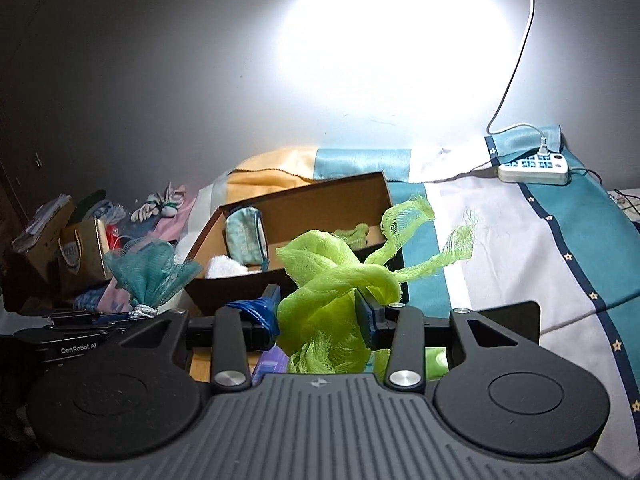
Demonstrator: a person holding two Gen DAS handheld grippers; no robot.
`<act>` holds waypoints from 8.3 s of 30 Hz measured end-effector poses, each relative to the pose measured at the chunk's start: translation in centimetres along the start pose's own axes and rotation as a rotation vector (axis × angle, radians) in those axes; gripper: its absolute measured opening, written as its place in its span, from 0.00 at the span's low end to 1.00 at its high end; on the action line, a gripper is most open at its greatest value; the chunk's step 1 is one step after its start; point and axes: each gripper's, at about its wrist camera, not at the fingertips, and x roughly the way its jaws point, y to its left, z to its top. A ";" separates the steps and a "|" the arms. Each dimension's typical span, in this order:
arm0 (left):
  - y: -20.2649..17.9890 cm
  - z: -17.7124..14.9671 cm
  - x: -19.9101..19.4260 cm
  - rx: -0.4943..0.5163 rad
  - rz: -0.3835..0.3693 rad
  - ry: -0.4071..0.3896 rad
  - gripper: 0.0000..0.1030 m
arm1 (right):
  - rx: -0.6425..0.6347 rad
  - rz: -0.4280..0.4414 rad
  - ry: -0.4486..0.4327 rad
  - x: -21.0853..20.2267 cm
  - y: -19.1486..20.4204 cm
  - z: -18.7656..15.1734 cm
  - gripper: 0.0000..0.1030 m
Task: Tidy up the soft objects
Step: 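Lift the teal puff and lime yarn and carry both over the box, then open the left gripper to drop the teal puff into the box, then open the right gripper to drop the lime yarn into the box, then move both grippers toward the green plush toy and grey knitted sock, then grasp the green plush toy with the left gripper, then grasp the grey knitted sock with the right gripper while the left gripper holds the plush, then carry the green plush and grey sock over the box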
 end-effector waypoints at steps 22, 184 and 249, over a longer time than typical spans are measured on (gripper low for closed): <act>0.3 10.1 12.7 -0.049 0.124 -0.023 0.15 | -0.068 0.079 0.014 12.5 -2.0 9.3 0.23; -22.9 -3.7 12.9 0.422 -0.318 0.184 0.79 | 0.377 -0.127 0.206 -5.4 -17.5 -7.4 0.30; -9.8 -1.1 0.3 -0.060 -0.097 -0.006 0.63 | 0.737 -0.051 0.196 -6.1 -22.6 -9.4 0.21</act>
